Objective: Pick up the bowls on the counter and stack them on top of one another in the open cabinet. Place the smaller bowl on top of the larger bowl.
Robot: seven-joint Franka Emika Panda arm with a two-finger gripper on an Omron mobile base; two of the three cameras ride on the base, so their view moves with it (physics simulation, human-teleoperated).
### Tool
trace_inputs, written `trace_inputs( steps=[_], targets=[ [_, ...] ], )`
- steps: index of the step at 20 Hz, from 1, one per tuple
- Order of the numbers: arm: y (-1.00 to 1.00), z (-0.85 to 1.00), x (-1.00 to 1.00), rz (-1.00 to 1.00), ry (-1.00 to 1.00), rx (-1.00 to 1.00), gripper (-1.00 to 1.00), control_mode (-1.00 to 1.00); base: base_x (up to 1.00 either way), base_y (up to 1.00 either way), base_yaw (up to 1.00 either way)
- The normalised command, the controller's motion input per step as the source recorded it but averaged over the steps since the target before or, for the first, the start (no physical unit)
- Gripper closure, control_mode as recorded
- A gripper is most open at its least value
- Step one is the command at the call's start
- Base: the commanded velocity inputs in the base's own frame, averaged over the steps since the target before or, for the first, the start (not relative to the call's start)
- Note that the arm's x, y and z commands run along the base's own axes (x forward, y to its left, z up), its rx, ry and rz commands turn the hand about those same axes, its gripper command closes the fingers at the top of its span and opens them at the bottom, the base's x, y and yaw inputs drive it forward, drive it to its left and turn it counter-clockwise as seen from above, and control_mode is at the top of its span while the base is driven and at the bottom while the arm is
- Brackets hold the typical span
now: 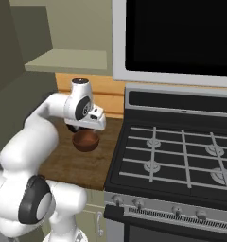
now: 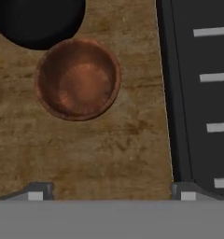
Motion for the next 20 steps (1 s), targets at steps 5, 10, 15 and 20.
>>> trace_inputs(
  steps=[5,10,15,20],
  targets=[
    [0.08,-0.57,0.55,-0.07,0.00,0.00,-1.00,-1.00,0.00,0.00,0.00],
    [0.08,-0.72,0.35,-0.06,0.00,0.00,-1.00,-1.00,0.00,0.00,0.00],
    [0.01,-0.60,0.44,-0.10,0.00,0.05,-1.00,-1.00,0.00,0.00,0.00],
    [0.00,-0.38,0.26,-0.15,-0.01,0.19,-1.00,-1.00,0.00,0.00,0.00]
  ],
)
